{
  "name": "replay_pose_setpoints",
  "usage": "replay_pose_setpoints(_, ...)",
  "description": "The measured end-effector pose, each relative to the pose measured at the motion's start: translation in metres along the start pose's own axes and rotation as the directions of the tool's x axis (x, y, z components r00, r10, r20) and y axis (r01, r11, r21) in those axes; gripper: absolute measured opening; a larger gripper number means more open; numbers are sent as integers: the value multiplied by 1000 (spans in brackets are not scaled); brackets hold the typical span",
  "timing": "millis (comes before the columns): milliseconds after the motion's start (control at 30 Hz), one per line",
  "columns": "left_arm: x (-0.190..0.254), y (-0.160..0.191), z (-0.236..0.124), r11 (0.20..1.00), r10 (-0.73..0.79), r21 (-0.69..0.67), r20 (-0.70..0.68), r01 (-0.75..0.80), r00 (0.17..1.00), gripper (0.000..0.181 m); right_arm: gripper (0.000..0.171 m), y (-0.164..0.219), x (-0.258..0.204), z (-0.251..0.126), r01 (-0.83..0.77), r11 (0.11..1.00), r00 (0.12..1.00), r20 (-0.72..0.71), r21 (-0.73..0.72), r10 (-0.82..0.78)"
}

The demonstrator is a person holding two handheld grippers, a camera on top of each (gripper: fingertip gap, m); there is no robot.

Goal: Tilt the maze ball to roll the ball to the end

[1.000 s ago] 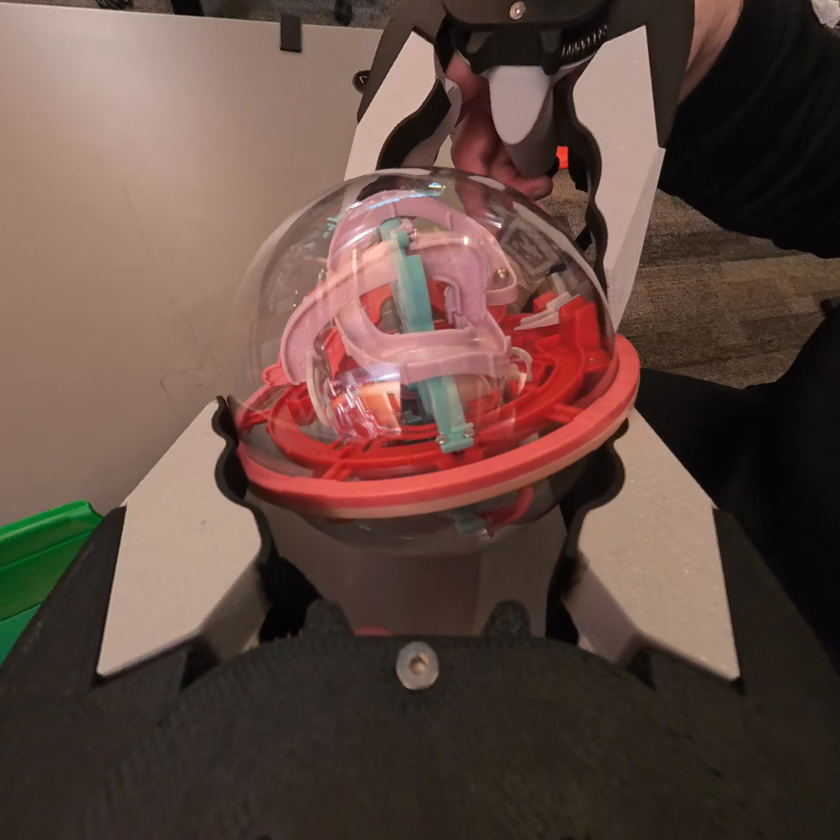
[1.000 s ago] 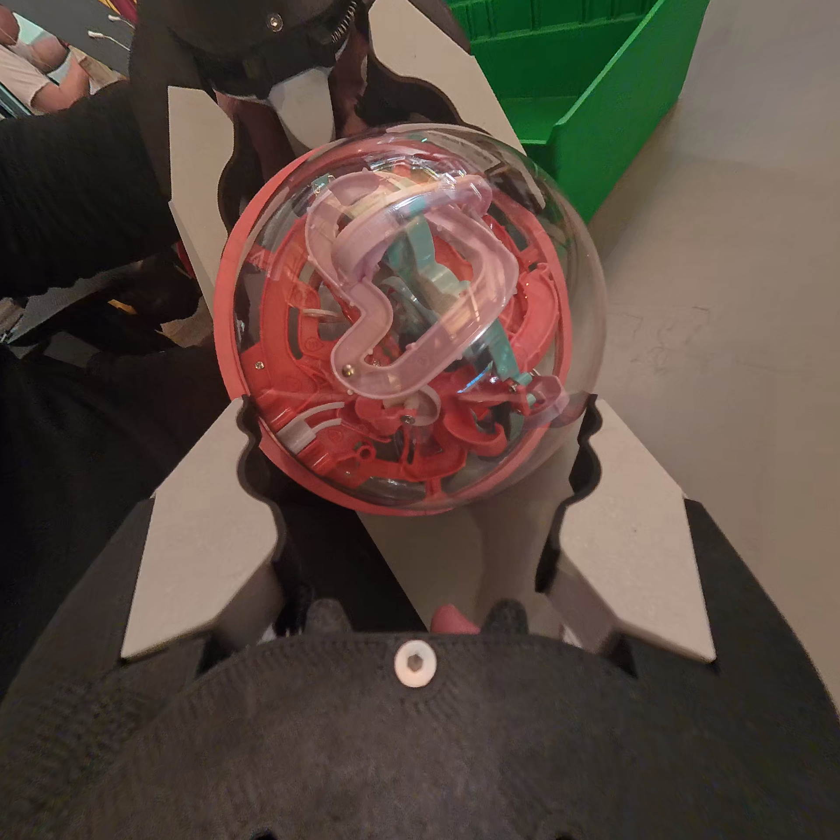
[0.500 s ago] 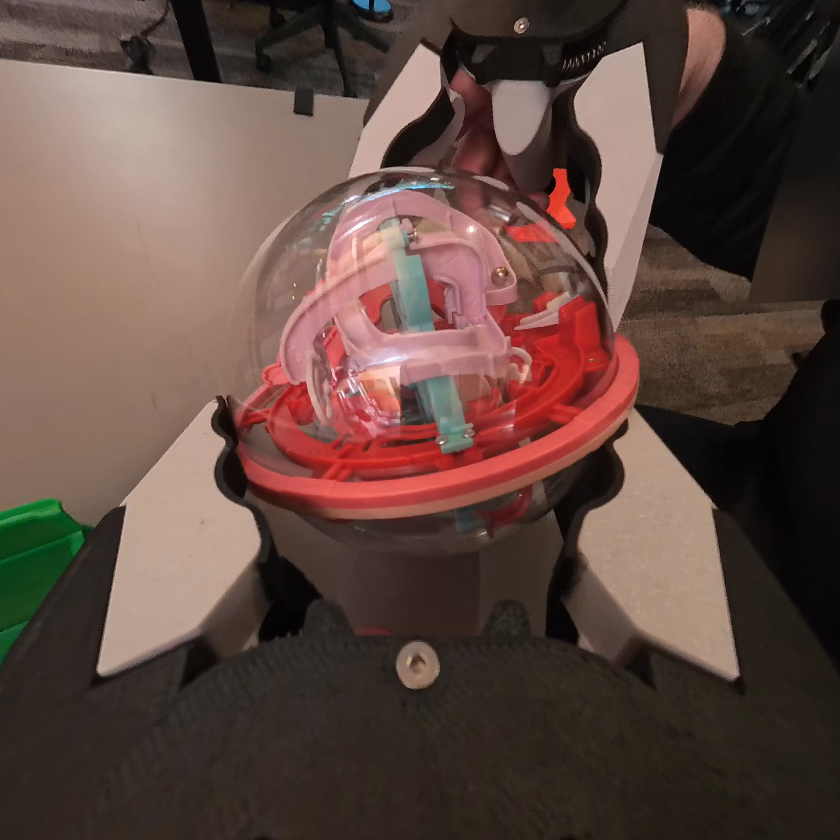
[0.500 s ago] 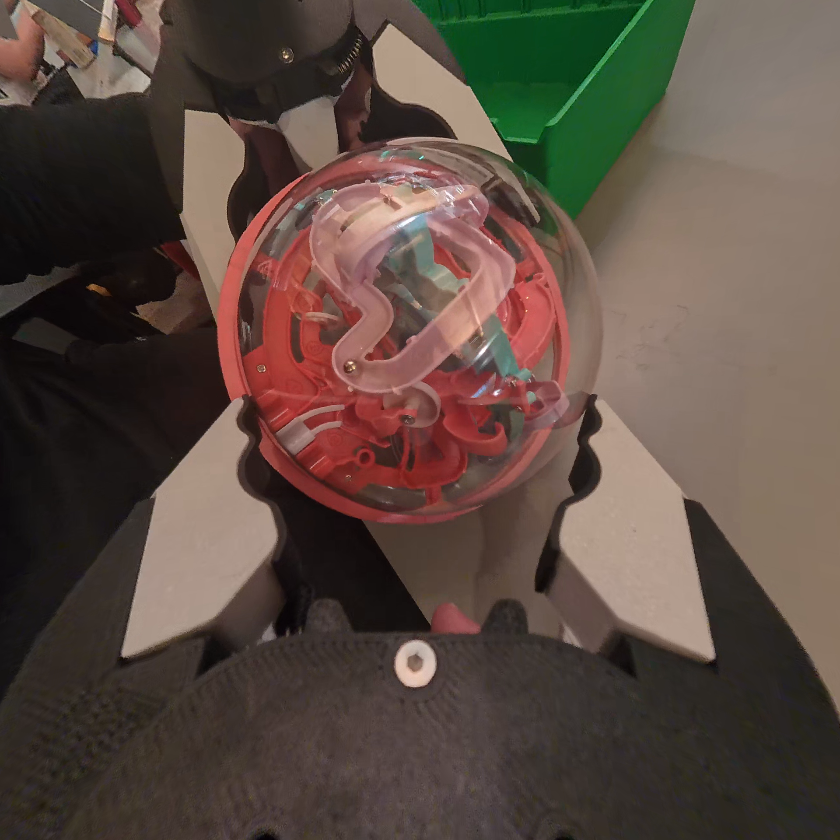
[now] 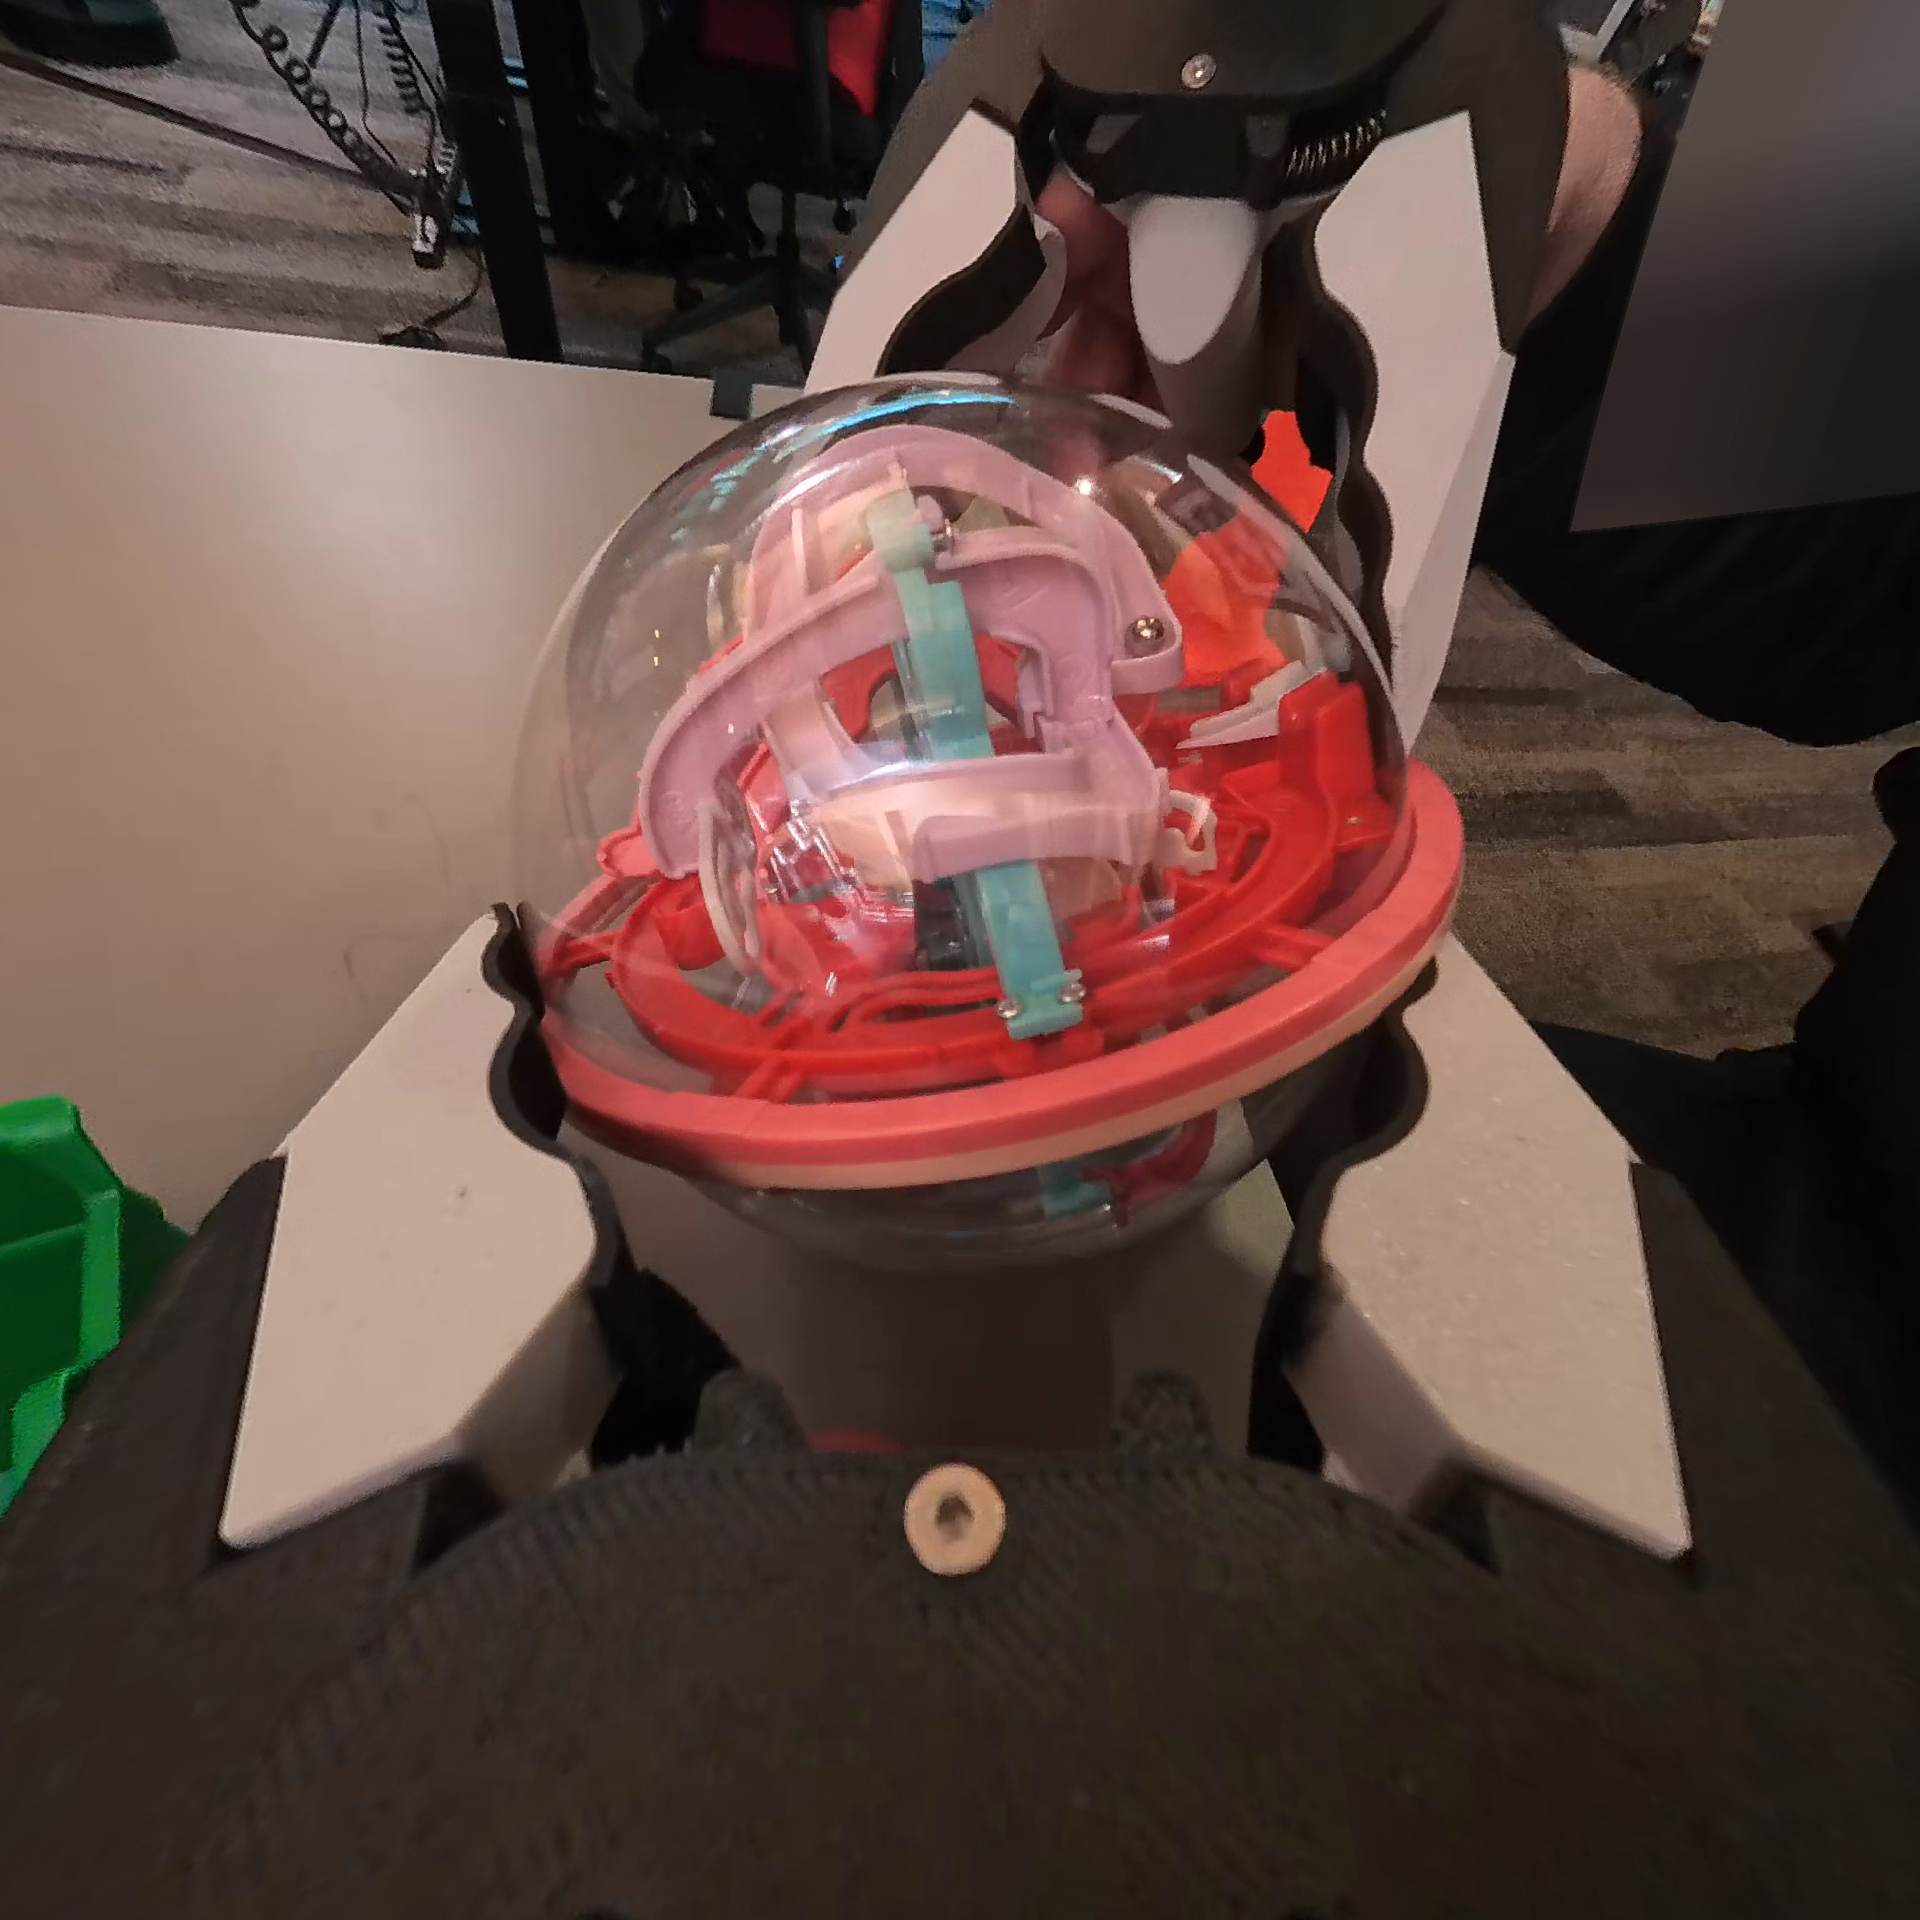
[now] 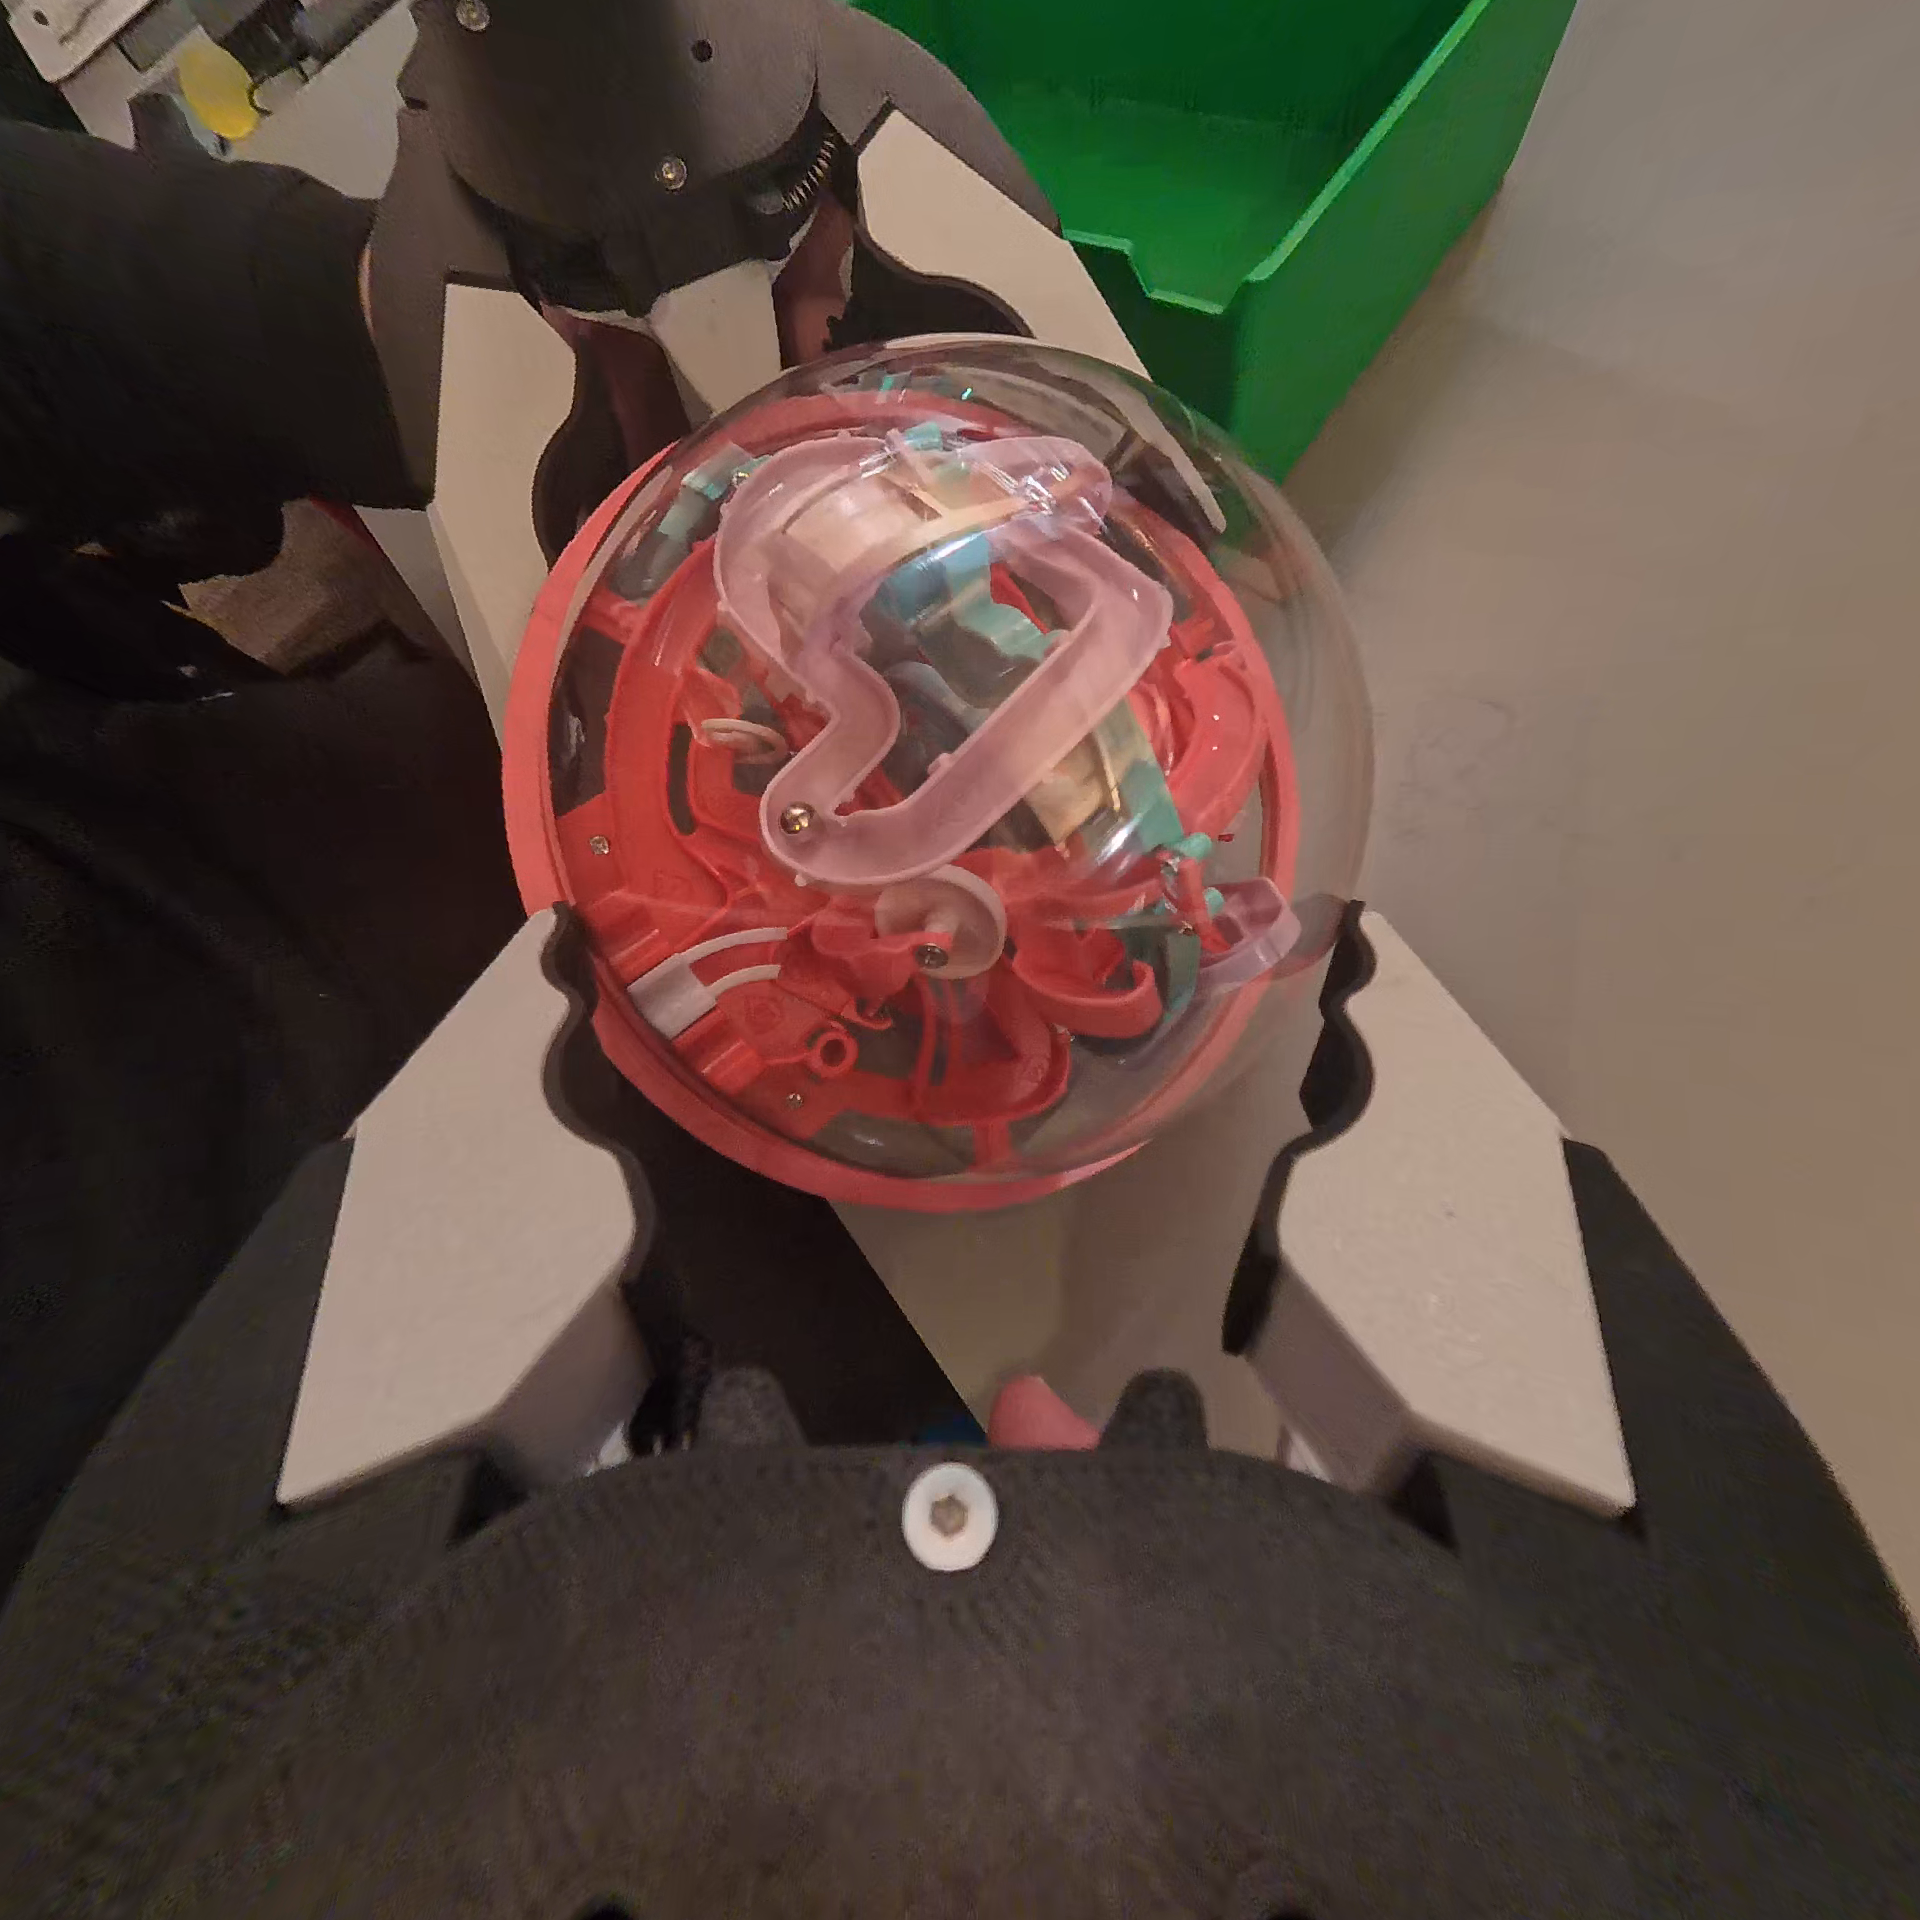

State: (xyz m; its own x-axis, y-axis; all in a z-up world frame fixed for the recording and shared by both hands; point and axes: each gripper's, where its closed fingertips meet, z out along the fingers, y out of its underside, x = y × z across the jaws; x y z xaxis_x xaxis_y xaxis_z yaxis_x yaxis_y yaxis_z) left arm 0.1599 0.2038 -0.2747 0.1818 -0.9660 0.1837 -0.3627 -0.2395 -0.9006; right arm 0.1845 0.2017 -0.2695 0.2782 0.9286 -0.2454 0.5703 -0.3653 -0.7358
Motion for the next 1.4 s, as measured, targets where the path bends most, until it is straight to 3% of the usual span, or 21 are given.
replay_pose_setpoints(700,3,8,5,996,-62,58,-16,63,998,152,135,-7,1,-4,27,999,1000,1,-31,-27)
replay_pose_setpoints(1400,4,15,5,1000,-24,11,-10,25,1000,152,136,-9,-1,-5,62,998,998,-23,13,-62)
